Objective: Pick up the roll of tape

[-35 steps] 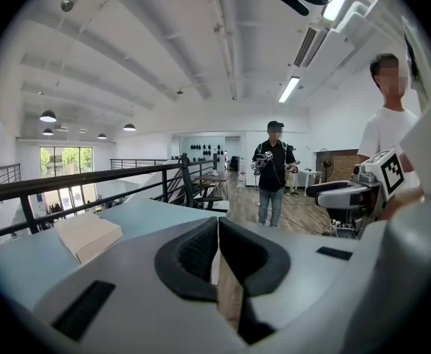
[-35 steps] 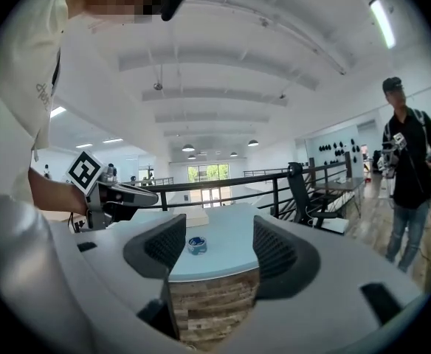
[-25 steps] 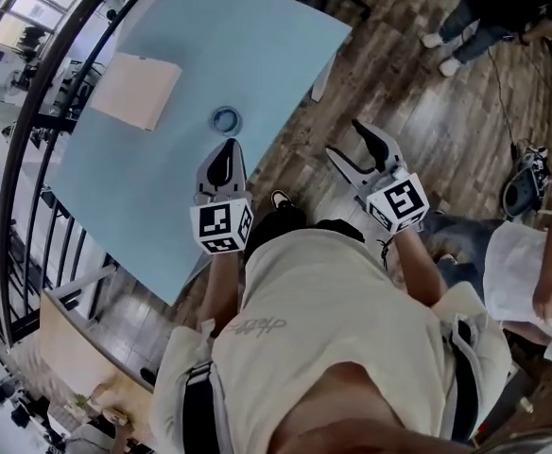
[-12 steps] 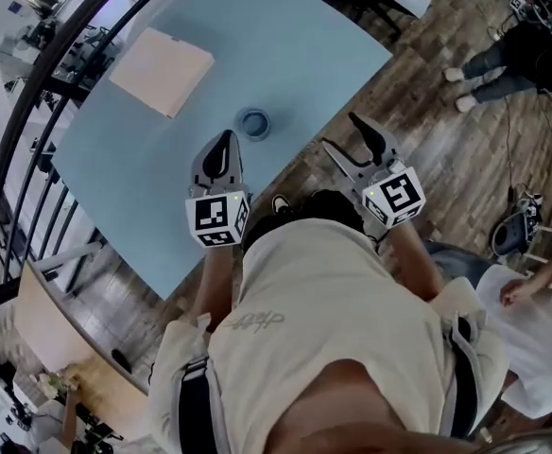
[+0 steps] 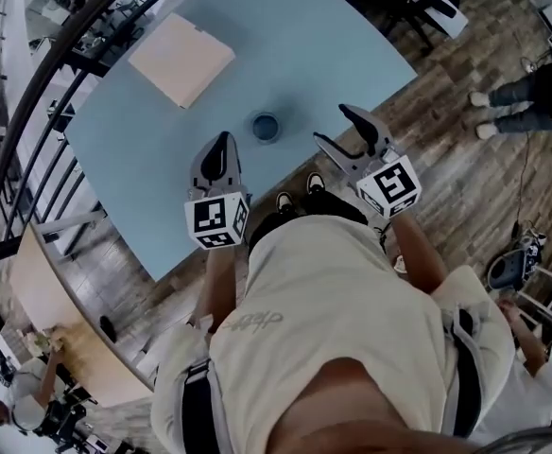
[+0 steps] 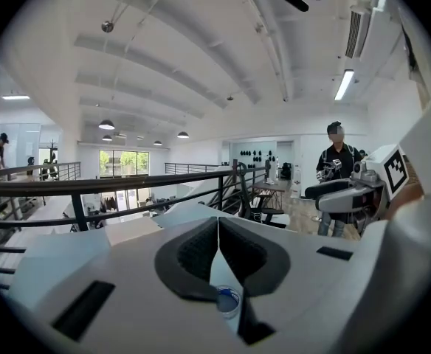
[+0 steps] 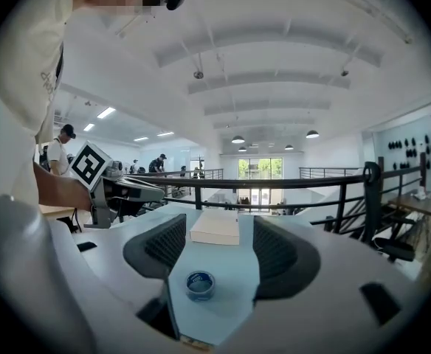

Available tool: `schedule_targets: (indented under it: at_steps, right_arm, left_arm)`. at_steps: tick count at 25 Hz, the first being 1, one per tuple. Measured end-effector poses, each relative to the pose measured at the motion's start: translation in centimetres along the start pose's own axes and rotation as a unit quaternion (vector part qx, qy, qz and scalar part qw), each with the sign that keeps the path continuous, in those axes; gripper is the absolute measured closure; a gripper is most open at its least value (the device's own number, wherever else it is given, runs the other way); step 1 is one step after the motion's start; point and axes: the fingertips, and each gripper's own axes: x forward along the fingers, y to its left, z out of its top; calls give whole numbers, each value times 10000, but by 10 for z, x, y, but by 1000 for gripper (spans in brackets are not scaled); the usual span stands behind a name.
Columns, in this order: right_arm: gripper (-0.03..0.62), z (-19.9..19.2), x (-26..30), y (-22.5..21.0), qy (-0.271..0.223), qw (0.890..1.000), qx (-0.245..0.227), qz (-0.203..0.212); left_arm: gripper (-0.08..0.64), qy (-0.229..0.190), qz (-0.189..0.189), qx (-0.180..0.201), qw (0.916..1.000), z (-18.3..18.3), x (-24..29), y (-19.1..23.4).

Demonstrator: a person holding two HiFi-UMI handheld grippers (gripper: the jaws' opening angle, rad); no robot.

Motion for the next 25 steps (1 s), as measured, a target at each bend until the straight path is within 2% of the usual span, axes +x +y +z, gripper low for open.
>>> schedule_targets:
  at_steps: [6, 14, 25]
  right_arm:
    - [311, -6, 22, -3, 155, 9980, -128, 593]
    - [311, -13, 58, 16, 287, 9893, -335, 1390]
    - [311, -43, 98, 49, 805, 9769, -552, 1899]
  left_arm:
    - [538, 33, 603, -89, 9981, 0, -4, 8]
    - [538, 71, 1254, -260, 9917, -10, -20, 30]
    - [538, 69, 1702, -468, 9843, -26, -49, 56]
